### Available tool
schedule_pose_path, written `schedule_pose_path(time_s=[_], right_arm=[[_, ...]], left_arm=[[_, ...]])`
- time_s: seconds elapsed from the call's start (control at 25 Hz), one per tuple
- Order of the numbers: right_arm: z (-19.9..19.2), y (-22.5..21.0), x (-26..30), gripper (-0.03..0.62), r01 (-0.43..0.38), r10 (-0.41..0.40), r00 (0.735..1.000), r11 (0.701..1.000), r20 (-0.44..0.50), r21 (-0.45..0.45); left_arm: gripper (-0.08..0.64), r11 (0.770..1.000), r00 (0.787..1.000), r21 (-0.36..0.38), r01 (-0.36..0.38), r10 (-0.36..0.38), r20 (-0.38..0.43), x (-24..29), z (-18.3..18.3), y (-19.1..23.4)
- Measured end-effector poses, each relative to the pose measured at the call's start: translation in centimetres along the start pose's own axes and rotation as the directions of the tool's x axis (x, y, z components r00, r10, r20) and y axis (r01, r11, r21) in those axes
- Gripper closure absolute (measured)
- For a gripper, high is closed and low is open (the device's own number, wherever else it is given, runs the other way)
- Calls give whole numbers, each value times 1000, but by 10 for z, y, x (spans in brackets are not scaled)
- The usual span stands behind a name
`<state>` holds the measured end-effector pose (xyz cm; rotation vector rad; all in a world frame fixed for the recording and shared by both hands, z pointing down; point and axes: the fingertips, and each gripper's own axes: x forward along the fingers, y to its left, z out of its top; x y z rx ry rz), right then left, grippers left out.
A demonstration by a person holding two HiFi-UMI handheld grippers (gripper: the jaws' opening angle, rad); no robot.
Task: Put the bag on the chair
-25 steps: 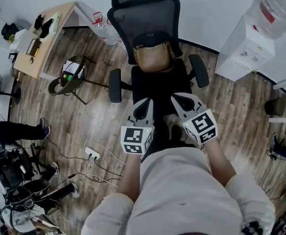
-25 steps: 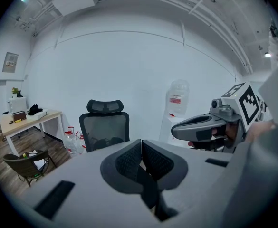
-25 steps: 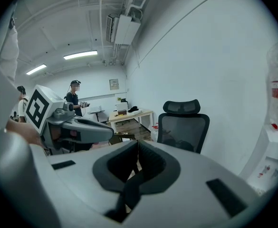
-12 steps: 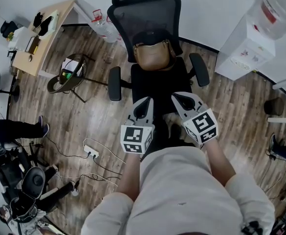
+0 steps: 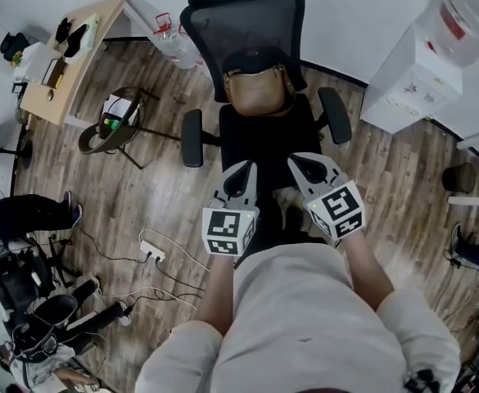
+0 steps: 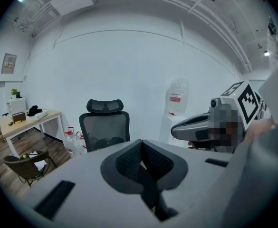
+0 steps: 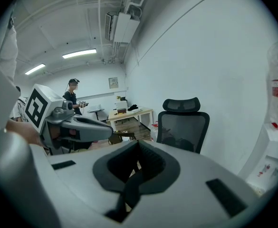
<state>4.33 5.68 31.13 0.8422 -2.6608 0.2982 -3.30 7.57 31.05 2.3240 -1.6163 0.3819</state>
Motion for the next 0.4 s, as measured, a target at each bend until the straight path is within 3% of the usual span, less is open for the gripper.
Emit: schedule_pose_path(time_s=[0.4], right_arm=[[0, -8, 0, 588, 10, -10, 1000, 1000, -3, 8]], left_arm=[[554, 1000, 1000, -2, 13, -13, -4, 10, 3, -2]])
